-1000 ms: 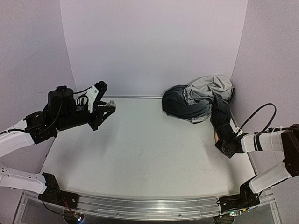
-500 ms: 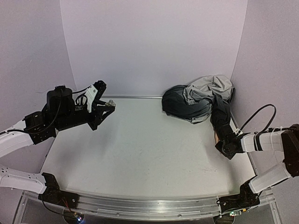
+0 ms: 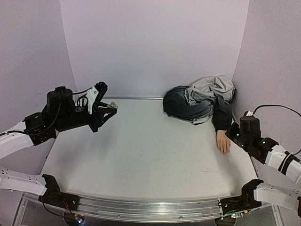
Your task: Paint the nails
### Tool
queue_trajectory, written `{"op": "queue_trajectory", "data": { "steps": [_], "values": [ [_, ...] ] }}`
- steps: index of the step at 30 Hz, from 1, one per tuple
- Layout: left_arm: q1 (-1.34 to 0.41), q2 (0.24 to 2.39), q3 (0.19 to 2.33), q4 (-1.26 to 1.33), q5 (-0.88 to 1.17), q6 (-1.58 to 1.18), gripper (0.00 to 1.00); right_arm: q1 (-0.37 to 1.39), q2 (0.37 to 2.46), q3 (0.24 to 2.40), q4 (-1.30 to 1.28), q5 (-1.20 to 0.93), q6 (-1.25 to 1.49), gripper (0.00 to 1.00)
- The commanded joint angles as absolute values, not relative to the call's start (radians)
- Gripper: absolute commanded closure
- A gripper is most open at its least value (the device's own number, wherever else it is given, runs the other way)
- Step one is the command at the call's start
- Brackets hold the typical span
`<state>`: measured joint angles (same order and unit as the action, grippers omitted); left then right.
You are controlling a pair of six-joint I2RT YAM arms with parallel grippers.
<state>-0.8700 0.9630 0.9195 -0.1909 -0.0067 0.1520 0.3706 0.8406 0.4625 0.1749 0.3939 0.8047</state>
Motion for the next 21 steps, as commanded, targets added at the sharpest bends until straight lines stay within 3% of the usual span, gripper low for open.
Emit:
{"op": "queue_trajectory", "data": {
  "steps": [1,7,13,21],
  "values": [
    [-0.867,0.977,0.960,-0.150,0.133,0.127,1.00,0.368,0.758,0.501,0.337,0.125,0.536,1.00],
    [-0.870,1.019,1.034,-0.173,0.355,0.082,1.00,0.368,0.847,0.607,0.448,-0.260,0.430,1.00],
    [-0.873,1.071,1.040,-0.222,0.403,0.203,1.00,0.390,0.988,0.678,0.550,-0.516,0.484,1.00],
    [-0.876,1.106,0.938,-0.217,0.380,0.389,1.00,0.653,1.087,0.760,0.603,-0.453,0.451,1.00]
  ]
}}
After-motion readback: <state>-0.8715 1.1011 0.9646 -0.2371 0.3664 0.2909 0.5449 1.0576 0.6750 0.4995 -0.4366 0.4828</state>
